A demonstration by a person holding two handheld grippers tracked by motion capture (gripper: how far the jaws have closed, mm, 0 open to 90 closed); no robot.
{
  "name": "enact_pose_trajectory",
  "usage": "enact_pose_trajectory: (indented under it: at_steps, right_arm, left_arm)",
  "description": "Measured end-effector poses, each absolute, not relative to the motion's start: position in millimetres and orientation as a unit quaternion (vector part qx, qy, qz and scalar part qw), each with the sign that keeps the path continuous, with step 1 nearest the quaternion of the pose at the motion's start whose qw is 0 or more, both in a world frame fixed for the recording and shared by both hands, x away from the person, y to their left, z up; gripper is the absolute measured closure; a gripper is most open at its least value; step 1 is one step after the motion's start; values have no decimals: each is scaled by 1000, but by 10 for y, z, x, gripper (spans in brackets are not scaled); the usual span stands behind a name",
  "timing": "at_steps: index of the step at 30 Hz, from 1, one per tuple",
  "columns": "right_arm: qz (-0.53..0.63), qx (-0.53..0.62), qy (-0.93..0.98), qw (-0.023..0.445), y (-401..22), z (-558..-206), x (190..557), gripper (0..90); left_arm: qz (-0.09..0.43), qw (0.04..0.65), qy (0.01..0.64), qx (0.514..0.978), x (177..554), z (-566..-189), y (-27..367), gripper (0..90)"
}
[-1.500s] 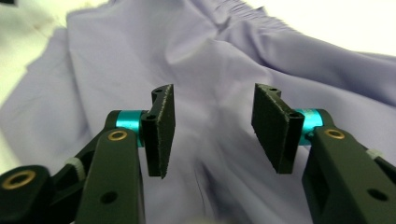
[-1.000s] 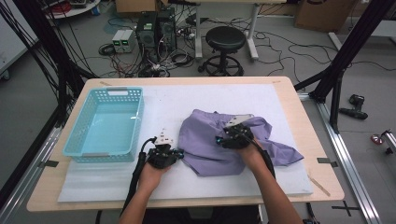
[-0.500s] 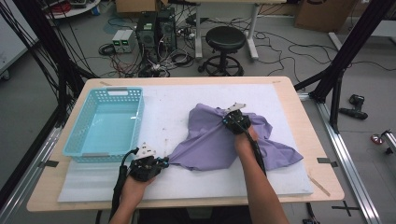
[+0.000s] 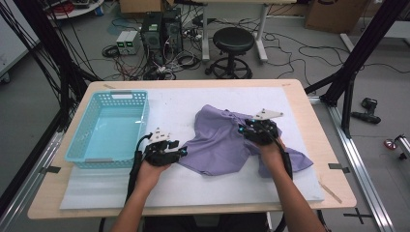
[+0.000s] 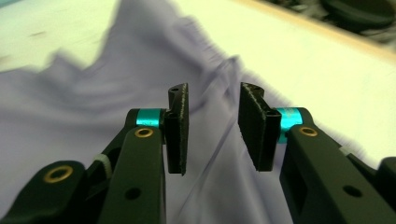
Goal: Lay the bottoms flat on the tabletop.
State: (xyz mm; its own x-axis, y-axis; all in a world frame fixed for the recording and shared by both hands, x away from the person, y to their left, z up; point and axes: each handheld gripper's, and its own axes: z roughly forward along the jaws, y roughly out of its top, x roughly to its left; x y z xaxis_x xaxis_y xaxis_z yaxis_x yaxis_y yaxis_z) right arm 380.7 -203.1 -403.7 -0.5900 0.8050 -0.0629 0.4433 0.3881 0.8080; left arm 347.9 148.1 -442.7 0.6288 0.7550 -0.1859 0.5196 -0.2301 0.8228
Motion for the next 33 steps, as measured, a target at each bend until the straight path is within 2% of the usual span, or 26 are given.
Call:
enact_pose_trajectory:
  at_steps: [3,5,6,8,10,12,14,15,18,22,27,31,33]
  right_arm:
    - [390,375,816,204,-2112,-4122,3614,594]
    - [387,367,827,176,-2110,-4212,3514,563]
    - [381,359,835,166,-2091,-4262,3475,555]
    - [368,345,851,147,-2033,-4359,3427,555]
    - [353,333,864,133,-1956,-4444,3402,576]
    - [335,315,876,148,-1883,-4510,3384,649]
    - [335,313,877,142,-1866,-4500,3392,848]
    - [331,300,883,143,-1855,-4492,3399,896]
    - [320,291,891,139,-1842,-4437,3467,900]
    - [345,321,868,159,-1906,-4277,3664,900]
    - [332,349,857,180,-1837,-4212,3922,898]
    - [298,366,859,196,-1718,-4309,4051,889]
    - [297,374,858,189,-1688,-4361,4072,833]
  left_arm:
    - [110,438,422,786,3623,-4530,1386,521]
    - [115,419,418,798,3644,-4580,1338,555]
    - [135,413,417,798,3625,-4580,1319,612]
    - [143,404,411,805,3612,-4579,1306,809]
    - [144,402,408,807,3609,-4571,1310,882]
    - [150,409,410,801,3599,-4558,1326,885]
    - [157,437,415,783,3588,-4515,1373,886]
    - [162,450,418,772,3585,-4487,1401,887]
    - [183,477,427,746,3608,-4404,1486,887]
    - [208,495,434,723,3675,-4348,1532,888]
    - [237,487,440,716,3769,-4385,1482,887]
    - [237,472,446,723,3812,-4455,1460,887]
    - [234,470,449,723,3813,-4464,1457,886]
